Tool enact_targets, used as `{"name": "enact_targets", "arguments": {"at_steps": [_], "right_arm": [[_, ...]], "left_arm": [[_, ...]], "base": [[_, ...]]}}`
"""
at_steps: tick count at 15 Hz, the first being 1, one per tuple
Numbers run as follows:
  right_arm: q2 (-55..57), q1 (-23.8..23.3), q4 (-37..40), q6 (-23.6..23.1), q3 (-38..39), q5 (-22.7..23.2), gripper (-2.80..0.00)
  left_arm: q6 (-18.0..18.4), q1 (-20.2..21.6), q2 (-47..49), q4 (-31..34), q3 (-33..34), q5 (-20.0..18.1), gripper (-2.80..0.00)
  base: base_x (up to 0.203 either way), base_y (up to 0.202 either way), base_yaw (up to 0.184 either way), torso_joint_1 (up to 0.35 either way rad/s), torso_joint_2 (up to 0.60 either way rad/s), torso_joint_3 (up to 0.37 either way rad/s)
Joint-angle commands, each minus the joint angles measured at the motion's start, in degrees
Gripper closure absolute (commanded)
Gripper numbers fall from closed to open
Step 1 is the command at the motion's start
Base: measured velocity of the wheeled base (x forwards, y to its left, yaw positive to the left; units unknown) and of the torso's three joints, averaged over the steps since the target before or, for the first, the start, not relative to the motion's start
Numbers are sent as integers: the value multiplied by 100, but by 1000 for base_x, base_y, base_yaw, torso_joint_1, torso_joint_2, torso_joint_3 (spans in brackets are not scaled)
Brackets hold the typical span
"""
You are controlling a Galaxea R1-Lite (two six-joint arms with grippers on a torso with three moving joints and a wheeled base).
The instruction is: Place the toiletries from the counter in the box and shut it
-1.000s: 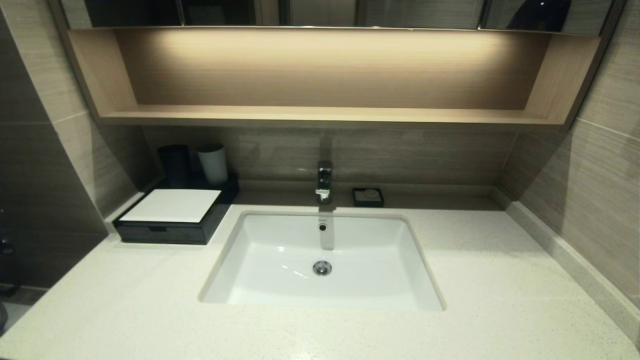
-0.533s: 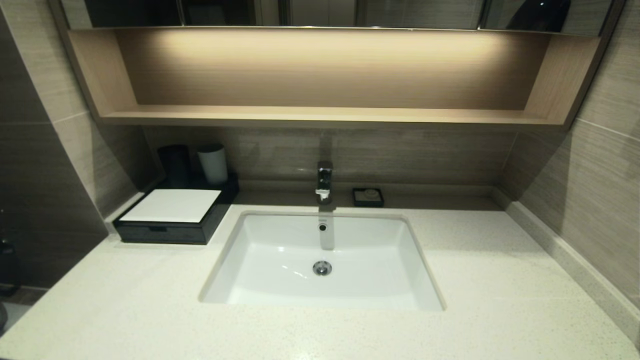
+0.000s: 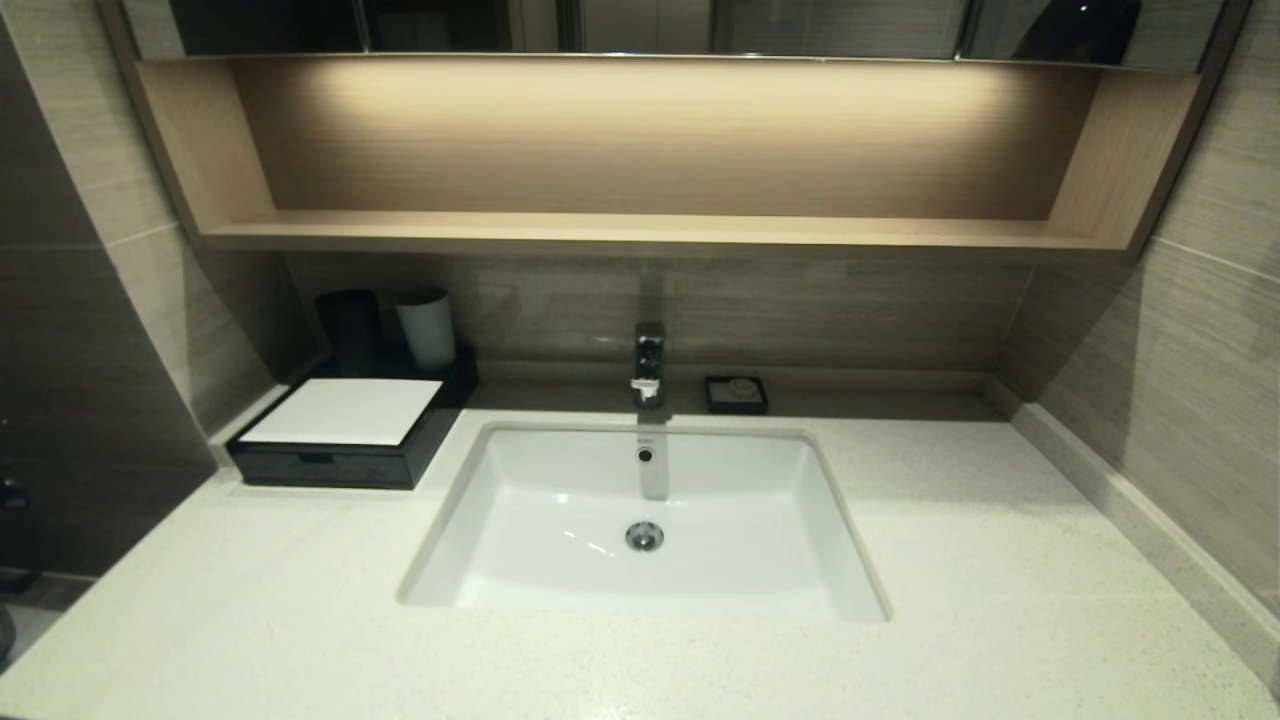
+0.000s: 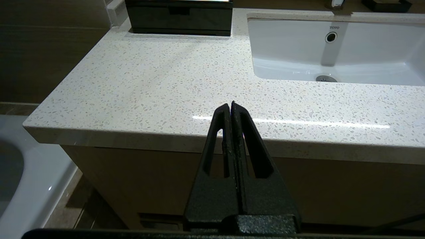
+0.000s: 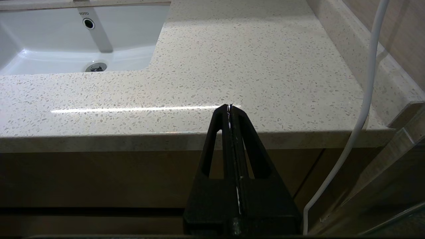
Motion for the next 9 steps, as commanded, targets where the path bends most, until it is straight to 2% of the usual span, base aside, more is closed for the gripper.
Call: {"name": "enact_targets", "arguments": {"at_steps": [1,9], "right_arm": [[0,0,7,-4,0,5,0],[0,0,7,-2,0,0,0]], "left_arm": [[-51,0,-11,4,7,13,0],[-51,0,-11,-5,7,13,0]], "base": [[0,0,0,0,0,0],[0,0,0,0,0,0]]}}
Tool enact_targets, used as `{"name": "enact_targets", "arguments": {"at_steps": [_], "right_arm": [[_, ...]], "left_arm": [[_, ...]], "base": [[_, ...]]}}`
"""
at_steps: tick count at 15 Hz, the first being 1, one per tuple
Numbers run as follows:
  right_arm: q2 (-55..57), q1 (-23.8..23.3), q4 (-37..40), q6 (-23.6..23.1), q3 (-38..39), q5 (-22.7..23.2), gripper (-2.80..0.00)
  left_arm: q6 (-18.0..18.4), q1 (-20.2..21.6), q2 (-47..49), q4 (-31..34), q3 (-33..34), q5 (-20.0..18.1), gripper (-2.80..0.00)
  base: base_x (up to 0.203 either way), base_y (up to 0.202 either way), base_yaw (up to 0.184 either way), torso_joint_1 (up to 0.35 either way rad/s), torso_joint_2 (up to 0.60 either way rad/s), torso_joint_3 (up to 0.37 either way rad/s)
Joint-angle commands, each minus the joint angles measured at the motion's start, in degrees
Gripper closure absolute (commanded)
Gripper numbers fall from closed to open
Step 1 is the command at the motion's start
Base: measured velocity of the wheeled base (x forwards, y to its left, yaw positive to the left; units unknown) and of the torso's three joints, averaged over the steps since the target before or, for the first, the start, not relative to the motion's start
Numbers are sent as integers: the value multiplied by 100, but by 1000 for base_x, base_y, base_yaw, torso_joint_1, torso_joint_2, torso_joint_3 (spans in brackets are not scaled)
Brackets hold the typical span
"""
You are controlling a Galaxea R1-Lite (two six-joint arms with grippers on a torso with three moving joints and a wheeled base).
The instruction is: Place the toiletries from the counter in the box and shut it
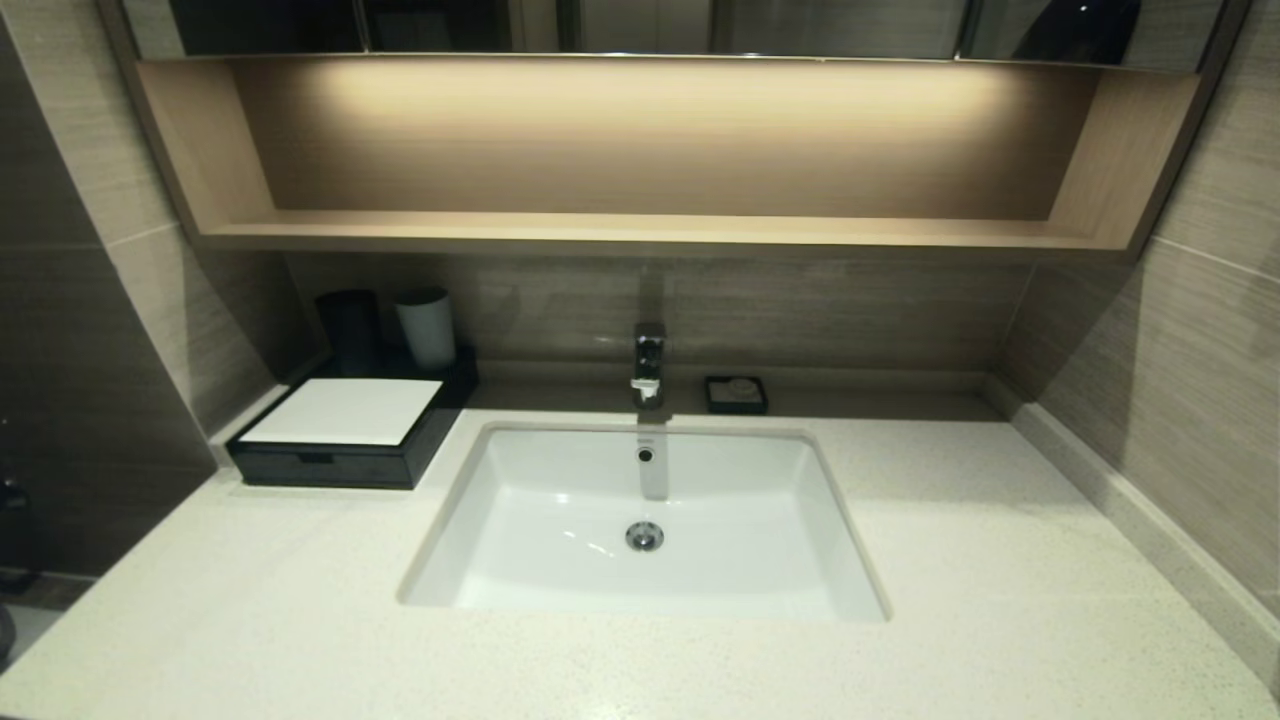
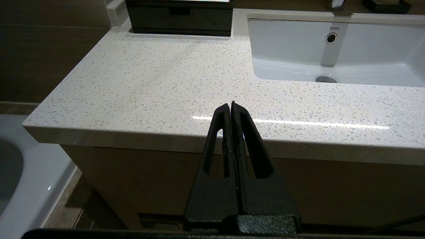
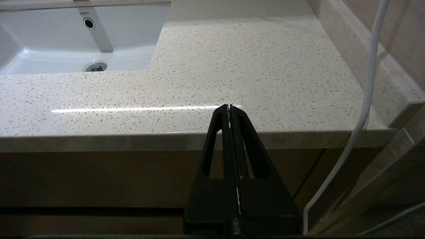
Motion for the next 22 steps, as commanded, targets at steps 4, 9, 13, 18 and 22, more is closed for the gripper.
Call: {"name": "enact_targets", "arguments": {"at_steps": [4,9,13,18,22], "right_arm": [[9,0,7,1,0,5,0],[0,0,8,1,0,5,0],[0,0,16,-8,0,-13,0],[1,0,7,-6,0,5,0],[9,0,7,-8,0,5,0]], "left_arm": [[-1,0,1,6,-1,0,0],[-1,0,1,6,-1,0,0],[-1,0,1,6,-1,0,0],[-1,0,1,6,-1,0,0],[-1,0,1,6,-1,0,0]], "base": [[0,0,0,0,0,0],[0,0,0,0,0,0],[0,0,0,0,0,0],[0,0,0,0,0,0],[0,0,0,0,0,0]]}}
